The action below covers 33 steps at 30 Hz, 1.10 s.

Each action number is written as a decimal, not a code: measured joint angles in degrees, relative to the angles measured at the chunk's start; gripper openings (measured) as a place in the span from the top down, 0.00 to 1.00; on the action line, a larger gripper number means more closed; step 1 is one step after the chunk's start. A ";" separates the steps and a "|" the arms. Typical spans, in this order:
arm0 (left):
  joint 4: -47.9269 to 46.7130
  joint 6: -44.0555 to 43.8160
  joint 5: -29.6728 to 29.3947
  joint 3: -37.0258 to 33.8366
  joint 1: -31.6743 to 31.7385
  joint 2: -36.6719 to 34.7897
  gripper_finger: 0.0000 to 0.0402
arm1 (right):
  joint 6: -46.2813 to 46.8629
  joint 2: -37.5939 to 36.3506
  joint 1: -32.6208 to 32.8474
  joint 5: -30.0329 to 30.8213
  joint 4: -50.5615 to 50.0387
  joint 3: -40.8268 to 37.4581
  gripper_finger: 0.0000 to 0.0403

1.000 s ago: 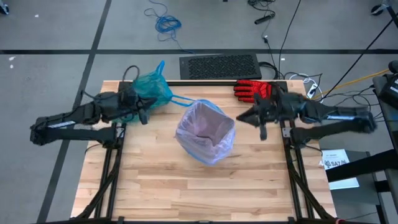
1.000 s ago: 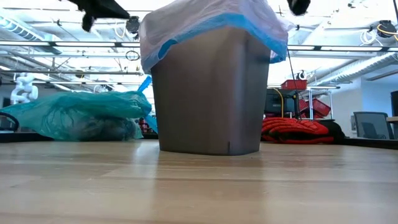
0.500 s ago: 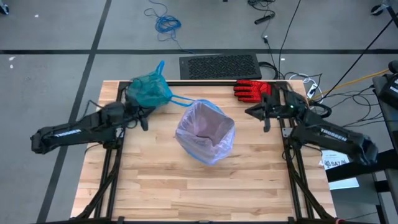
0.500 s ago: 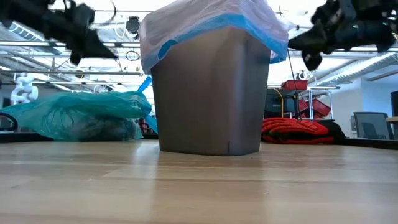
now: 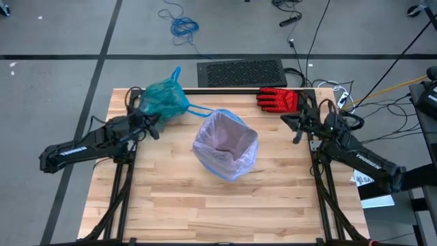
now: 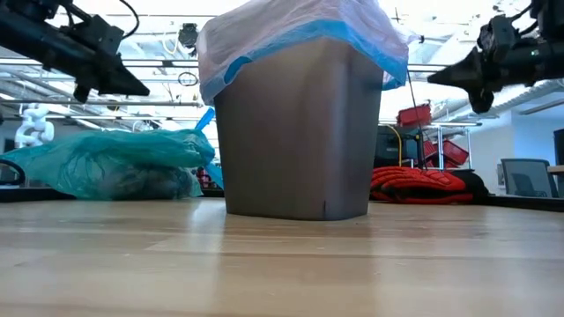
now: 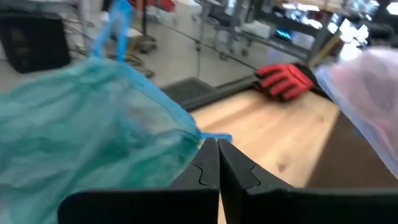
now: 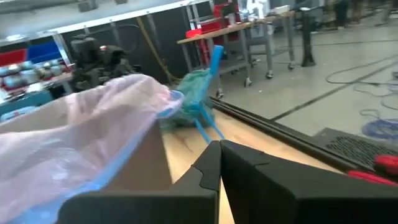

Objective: Place trash/remove bag and relplace
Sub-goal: Return to Home Position

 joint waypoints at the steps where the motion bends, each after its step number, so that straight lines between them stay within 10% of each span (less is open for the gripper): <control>1: 0.11 0.01 -1.05 0.01 -0.05 -0.26 1.00 | 0.42 -0.69 0.22 0.96 0.02 -0.81 1.00; 15: 0.94 -10.29 -5.99 -4.57 -0.06 -0.32 1.00 | 6.13 -0.46 7.16 8.92 2.15 -4.88 1.00; 33: -0.39 -3.18 -6.29 -4.59 -0.08 -0.24 1.00 | 2.02 -0.47 7.30 10.78 0.49 -4.82 1.00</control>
